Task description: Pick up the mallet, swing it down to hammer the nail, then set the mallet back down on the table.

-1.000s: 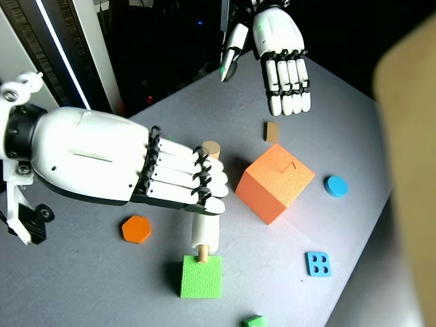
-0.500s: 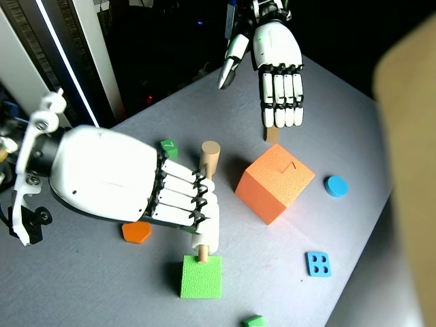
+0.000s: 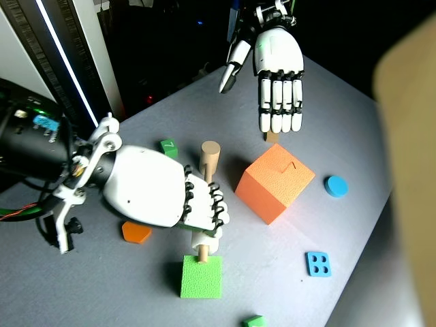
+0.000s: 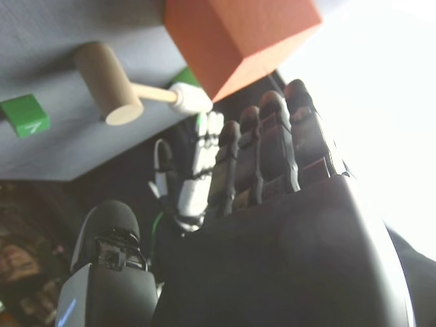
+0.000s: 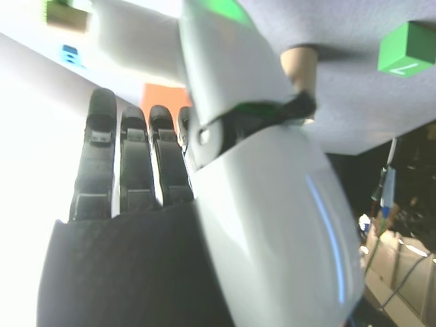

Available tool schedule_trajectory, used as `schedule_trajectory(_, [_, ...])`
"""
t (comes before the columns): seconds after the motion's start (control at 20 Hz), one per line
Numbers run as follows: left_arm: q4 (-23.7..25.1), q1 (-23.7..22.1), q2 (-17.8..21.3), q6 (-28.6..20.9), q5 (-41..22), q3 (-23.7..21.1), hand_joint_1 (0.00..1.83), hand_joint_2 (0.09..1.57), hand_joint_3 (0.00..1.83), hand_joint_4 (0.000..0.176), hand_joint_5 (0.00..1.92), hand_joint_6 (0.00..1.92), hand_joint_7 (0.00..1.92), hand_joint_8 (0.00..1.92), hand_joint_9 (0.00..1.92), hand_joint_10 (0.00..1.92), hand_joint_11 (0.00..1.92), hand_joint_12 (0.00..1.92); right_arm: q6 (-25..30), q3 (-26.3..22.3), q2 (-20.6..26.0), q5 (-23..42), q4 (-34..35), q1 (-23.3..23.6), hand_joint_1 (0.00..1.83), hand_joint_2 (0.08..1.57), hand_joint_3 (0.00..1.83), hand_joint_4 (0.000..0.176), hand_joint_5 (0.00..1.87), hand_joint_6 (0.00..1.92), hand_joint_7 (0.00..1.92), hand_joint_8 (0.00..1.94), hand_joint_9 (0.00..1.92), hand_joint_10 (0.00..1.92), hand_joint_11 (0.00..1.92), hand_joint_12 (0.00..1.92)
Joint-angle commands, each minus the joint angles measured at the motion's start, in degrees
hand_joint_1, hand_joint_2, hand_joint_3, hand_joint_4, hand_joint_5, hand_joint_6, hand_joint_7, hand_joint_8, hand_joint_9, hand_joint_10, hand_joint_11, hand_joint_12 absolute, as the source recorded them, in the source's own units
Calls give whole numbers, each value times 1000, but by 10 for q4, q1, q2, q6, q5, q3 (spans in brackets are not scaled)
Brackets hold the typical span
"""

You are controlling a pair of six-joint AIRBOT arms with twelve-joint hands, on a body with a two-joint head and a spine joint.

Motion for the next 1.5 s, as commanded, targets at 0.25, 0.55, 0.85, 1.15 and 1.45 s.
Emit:
schedule_trajectory(0.25, [-7,-19,-17,4,-58,22,0,1173,2,0,112,7,114,5,105,4,18,209,-1,56,-49,44,-5,3,1432,992,0,0,76,4,50,3,26,4,0,464])
schedule_trajectory(0.55, [3,-41,-37,6,-36,41,0,1175,1,0,106,3,105,4,97,1,23,229,-3,103,-91,43,-5,-2,1238,987,2,0,85,1,48,0,27,0,0,416])
schedule_trajectory(0.85, [3,-46,-56,2,-31,60,0,1175,0,0,110,2,110,1,103,1,0,291,-3,134,-120,41,-5,-15,1001,1007,0,0,102,8,43,6,19,6,0,367])
schedule_trajectory(1.15, [3,-51,-72,5,-27,75,0,1174,0,0,97,1,87,2,87,0,0,245,-21,174,-154,50,-5,-30,1048,995,0,0,256,24,197,17,161,35,0,704])
schedule_trajectory(1.45, [3,-52,-81,9,-20,81,0,1177,0,0,115,0,133,1,126,4,0,294,-24,203,-183,52,-5,-38,957,1017,4,0,352,20,300,16,251,40,0,828])
